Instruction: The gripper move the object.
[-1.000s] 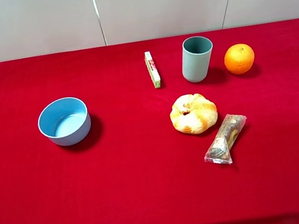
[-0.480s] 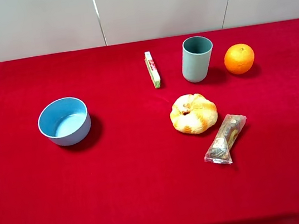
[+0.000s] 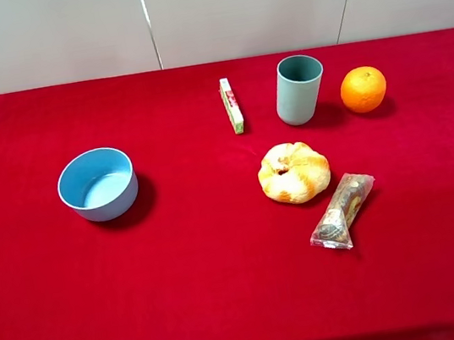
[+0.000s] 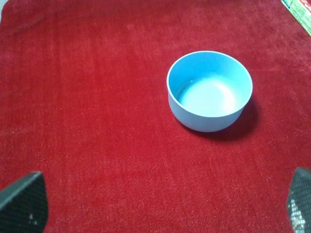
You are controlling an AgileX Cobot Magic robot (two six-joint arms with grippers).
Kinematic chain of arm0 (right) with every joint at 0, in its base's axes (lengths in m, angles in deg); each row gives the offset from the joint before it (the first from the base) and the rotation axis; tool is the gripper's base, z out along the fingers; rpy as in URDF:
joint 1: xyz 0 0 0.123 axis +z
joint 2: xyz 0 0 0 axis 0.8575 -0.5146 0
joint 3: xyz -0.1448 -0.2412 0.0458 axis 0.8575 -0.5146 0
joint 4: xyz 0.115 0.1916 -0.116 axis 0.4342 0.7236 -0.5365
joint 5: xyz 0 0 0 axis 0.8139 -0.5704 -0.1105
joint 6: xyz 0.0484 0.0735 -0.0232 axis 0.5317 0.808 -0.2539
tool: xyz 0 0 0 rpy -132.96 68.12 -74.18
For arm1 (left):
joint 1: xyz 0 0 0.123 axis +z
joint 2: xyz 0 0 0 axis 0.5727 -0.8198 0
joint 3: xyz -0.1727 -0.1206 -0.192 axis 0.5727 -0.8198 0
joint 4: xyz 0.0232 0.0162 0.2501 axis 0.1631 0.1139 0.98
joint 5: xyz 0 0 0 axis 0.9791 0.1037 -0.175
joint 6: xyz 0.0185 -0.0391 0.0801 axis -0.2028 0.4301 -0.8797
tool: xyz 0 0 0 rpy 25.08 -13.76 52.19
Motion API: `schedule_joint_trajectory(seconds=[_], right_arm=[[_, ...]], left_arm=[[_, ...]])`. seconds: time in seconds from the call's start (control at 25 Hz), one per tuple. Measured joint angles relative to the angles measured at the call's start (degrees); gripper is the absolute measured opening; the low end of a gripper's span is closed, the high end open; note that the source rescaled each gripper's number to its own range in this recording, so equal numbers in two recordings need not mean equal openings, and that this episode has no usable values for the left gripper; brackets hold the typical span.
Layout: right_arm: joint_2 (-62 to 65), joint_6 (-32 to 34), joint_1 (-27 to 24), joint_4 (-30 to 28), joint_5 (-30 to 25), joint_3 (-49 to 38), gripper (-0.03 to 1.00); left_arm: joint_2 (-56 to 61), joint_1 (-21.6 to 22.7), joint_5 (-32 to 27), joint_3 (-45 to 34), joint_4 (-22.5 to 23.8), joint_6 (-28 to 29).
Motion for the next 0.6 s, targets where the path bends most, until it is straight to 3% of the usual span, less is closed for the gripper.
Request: schedule_joint_trajectory(seconds=[0.6], right_arm=[[0.0, 0.0, 0.0, 0.0, 0.1, 0.0, 1.0]], left_arm=[[0.0, 0.0, 0.0, 0.0, 0.0, 0.0]])
